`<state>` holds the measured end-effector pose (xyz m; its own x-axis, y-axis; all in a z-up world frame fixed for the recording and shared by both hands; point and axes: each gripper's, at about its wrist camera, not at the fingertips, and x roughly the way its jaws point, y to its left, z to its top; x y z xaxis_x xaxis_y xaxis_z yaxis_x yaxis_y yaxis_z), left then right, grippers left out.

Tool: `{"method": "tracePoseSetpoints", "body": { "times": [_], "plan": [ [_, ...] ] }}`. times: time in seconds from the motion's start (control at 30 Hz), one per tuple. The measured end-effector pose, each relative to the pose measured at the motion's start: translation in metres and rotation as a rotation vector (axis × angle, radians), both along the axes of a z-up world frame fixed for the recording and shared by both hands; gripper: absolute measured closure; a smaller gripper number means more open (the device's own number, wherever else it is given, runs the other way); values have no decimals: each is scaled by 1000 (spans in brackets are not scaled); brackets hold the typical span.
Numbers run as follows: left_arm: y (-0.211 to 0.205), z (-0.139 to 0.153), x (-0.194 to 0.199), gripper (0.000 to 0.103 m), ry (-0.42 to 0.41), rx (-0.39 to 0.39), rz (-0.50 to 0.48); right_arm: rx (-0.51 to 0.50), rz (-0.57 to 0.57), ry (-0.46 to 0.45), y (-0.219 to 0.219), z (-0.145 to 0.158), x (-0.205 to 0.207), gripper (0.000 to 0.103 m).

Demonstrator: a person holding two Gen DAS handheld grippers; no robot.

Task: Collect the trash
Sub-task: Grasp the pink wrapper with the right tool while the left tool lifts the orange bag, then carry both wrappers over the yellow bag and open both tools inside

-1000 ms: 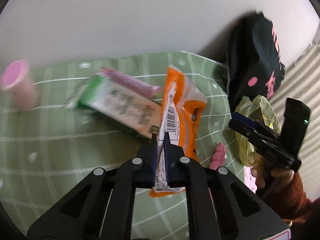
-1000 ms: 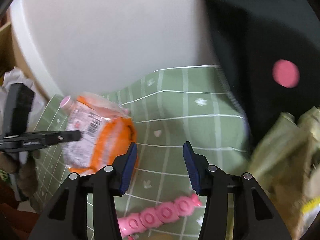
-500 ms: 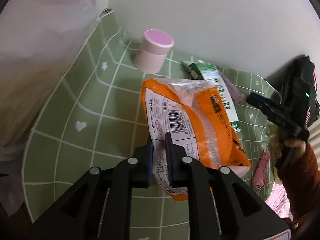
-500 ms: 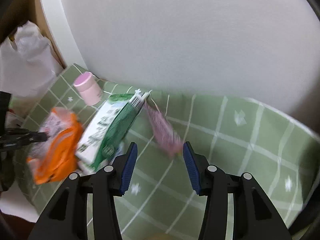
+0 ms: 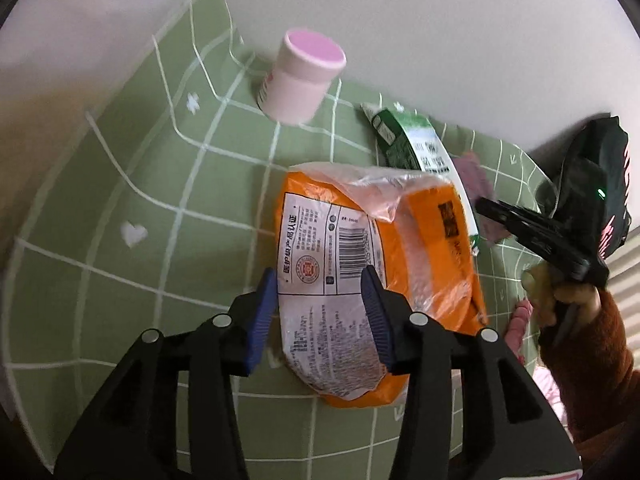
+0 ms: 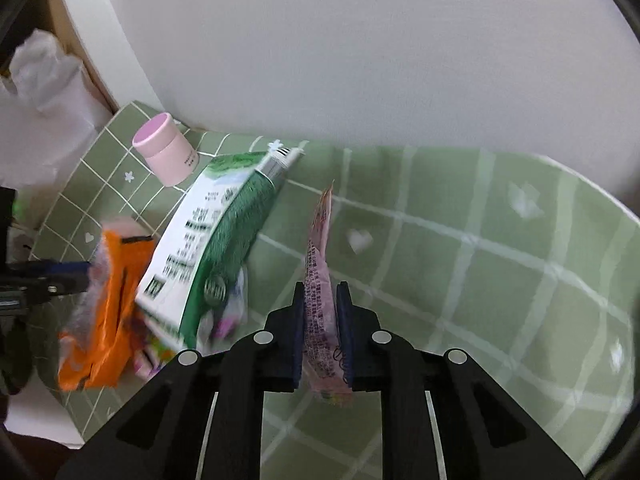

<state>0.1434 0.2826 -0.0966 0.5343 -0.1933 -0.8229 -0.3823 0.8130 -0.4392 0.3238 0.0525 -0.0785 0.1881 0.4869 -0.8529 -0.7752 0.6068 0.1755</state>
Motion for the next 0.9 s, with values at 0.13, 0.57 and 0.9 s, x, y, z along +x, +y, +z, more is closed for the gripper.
{"method": "tracePoseSetpoints", "body": {
  "times": [0.13, 0.57, 0.9],
  "plan": [
    [-19, -1, 13, 63, -16, -30, -46, 32, -38, -3, -31, 16, -15, 88],
    [-54, 38, 28, 41, -163, 71, -240, 70, -109, -11, -81, 31, -47, 88],
    [-86, 10, 87, 41, -127, 251, -555, 52, -130, 1, -92, 33, -65, 88]
  ]
}}
